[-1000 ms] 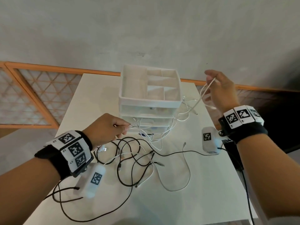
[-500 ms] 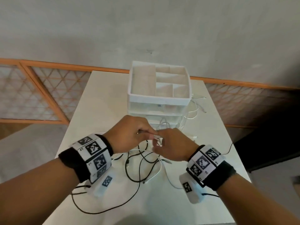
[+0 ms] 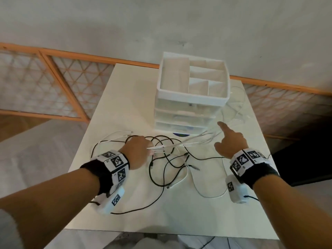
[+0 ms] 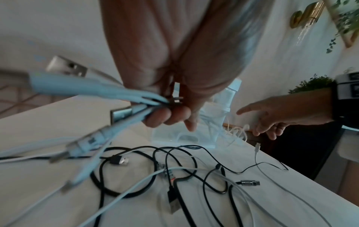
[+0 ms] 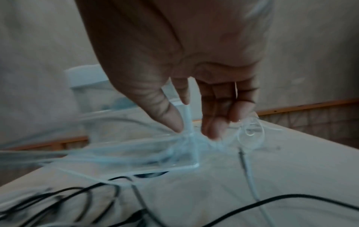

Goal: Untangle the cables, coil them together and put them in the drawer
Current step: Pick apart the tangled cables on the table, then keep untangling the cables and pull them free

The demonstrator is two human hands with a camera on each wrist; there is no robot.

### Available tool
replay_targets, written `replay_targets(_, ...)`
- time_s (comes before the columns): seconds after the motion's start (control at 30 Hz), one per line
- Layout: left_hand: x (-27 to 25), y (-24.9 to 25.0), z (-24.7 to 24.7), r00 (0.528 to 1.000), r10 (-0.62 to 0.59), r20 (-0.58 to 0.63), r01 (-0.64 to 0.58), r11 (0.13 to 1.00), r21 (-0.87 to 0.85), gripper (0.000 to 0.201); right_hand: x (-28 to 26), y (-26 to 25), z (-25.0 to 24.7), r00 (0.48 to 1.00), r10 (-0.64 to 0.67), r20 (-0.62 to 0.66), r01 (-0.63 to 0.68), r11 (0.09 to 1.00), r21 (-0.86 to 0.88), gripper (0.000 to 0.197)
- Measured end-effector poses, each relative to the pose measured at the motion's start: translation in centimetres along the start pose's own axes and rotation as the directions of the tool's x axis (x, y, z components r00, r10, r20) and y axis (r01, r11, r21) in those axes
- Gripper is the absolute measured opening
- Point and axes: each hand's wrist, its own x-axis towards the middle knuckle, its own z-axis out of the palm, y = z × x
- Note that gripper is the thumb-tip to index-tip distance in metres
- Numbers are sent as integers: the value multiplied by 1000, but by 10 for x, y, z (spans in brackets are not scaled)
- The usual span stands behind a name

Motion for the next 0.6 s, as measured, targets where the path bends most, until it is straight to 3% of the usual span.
replay_targets(0.03, 0, -3, 2, 1000, 13, -20, -13, 1000, 0, 16, -6, -6, 4, 1000, -14, 12, 14, 1000, 10, 79)
replay_targets(0.1, -1, -7, 4, 998, 38, -43, -42, 996, -82, 18, -24, -27, 13, 979, -204, -8, 203, 966, 158, 78)
replay_targets(0.17, -3, -3, 0, 992, 106, -66, -117, 971, -207, 24, -45, -53, 29, 904, -409, 123, 374, 898, 233, 74)
replay_targets(0.23, -6, 2, -6, 981, 173, -92, -192, 941, -279, 16, -49, -68, 48, 844, -458, 280, 415, 887, 201, 48)
replay_targets(0.3, -10, 0, -13, 978, 197, -75, -210, 940, -270, 21, -37, -69, 52, 886, -389, 252, 365, 921, 137, 6)
replay_targets(0.37, -13, -6, -15, 990, 142, -15, -142, 967, -213, 27, -21, -59, 47, 940, -341, -7, 339, 930, 142, 12)
replay_targets(0.4, -14, -8, -14, 995, 97, 19, -91, 974, -207, 26, -17, -56, 44, 930, -311, -195, 345, 923, 173, 7)
replay_targets(0.43, -15, -10, -11, 998, 49, 38, -40, 976, -213, 25, -16, -53, 45, 884, -314, -347, 398, 895, 202, 10)
replay_targets(0.47, -16, -11, -9, 1000, 6, 29, 1, 972, -235, 25, -19, -54, 47, 851, -332, -407, 442, 872, 212, 24)
replay_targets(0.53, -16, -14, -2, 996, -75, -48, 55, 940, -338, 26, -30, -58, 63, 872, -386, -300, 459, 858, 231, 62)
replay_targets(0.6, -15, -21, 1, 979, -166, -120, 95, 886, -453, 25, -46, -64, 82, 898, -379, -224, 431, 860, 272, 74)
